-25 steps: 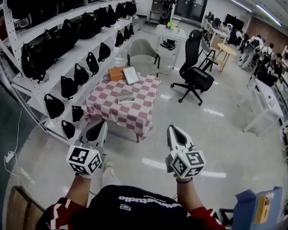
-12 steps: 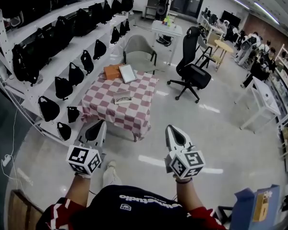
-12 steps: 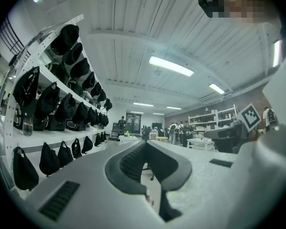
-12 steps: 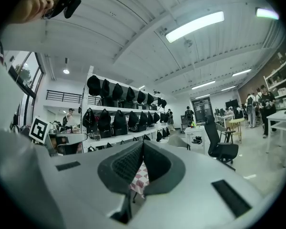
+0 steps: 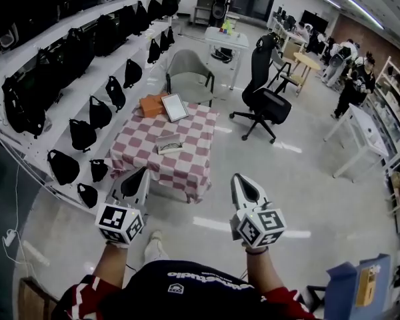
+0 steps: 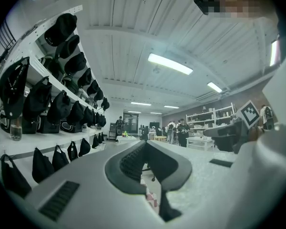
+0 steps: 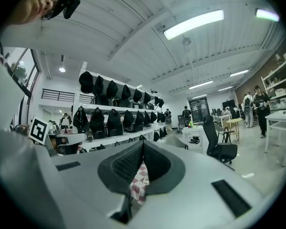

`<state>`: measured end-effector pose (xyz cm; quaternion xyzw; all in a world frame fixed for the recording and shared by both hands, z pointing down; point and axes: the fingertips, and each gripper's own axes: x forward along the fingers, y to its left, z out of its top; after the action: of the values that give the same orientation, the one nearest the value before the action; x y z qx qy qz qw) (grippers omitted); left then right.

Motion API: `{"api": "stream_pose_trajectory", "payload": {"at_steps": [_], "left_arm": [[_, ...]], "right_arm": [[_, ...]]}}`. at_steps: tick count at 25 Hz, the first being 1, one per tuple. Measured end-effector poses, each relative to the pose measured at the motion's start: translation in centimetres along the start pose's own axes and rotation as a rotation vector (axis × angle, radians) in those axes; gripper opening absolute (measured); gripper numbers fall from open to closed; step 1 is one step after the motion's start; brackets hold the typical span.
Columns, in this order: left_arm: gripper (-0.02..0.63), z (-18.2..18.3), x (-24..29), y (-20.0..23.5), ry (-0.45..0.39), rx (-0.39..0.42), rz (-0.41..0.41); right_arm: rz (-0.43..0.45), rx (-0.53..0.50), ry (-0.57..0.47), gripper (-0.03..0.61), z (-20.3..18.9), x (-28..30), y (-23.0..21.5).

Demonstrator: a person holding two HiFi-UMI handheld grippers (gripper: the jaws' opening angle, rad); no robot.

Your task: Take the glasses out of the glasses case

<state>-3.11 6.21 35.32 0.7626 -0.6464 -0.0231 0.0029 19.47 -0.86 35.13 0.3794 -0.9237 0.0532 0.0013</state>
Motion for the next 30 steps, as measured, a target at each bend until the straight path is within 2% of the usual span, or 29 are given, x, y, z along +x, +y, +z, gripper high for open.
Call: {"api": "stream_pose_trajectory", "payload": {"at_steps": [13,25,30], "left_arm": [[0.005,0.3,7.9,7.8,0.007,-0.012,-0.042],[0.005,1.1,15.2,13.8,0.026,0.006,-0.152],[0.005,0.8,17.0,16.3,0.031,-0.015,-0.204]], "right_arm": [[-0.026,-0.008,0.008,-0.006,1.6,10.0,-0.8],[-0.121,0.011,0.006,-0.006,2.1,17.6,-1.0],[-0.148,0.004,0.009,-0.006,2.5,20.5,-0.1]]}}
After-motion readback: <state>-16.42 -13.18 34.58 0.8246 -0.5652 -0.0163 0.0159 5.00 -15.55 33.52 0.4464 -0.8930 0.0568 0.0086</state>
